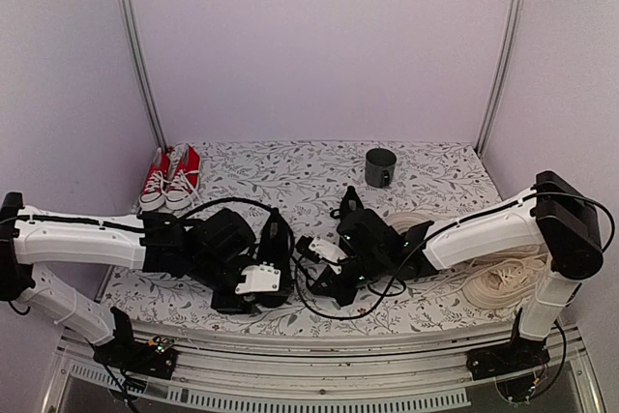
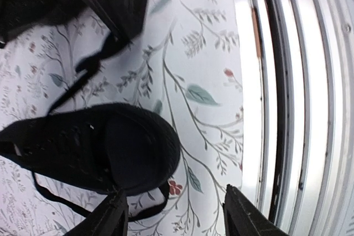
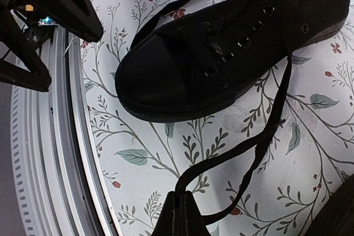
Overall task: Tie the shoes
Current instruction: Pick up the shoelace from the center of the board.
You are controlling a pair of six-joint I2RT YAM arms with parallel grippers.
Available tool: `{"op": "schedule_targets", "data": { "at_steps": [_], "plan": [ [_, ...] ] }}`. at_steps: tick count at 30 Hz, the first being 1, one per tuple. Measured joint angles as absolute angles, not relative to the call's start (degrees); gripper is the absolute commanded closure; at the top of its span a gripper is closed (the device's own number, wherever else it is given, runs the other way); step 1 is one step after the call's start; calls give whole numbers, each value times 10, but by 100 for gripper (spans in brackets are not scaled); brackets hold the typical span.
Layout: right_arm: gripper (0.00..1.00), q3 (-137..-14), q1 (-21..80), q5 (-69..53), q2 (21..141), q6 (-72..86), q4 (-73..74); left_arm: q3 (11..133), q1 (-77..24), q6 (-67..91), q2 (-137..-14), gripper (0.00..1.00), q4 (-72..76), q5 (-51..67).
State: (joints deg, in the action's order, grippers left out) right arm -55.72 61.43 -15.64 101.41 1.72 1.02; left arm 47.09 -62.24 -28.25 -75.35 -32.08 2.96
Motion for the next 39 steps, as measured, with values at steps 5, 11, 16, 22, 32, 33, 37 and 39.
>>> {"op": "schedule_targets", "data": {
  "at_steps": [5, 11, 16, 22, 32, 33, 37, 39],
  "plan": [
    [99, -539, 600, -165, 1013, 64, -36, 471, -598, -343, -770, 37, -391, 68],
    [99, -519, 585, -167, 1001, 81, -67, 454, -583, -380, -825, 38, -389, 64],
    [99, -507, 582, -171, 997, 84, -78, 444, -550, -397, -852, 38, -366, 61],
    [99, -506, 582, -173, 997, 87, -82, 449, -514, -412, -864, 43, -352, 77],
    [99, -506, 581, -173, 997, 93, -82, 524, -509, -416, -966, 100, -371, 110],
    [99, -506, 581, -173, 997, 93, -82, 527, -509, -415, -969, 100, -369, 112],
    [99, -505, 580, -178, 997, 97, -82, 534, -509, -411, -973, 100, -378, 116],
    [99, -502, 578, -182, 994, 97, -82, 535, -509, -401, -971, 100, -385, 110]
  ]
}}
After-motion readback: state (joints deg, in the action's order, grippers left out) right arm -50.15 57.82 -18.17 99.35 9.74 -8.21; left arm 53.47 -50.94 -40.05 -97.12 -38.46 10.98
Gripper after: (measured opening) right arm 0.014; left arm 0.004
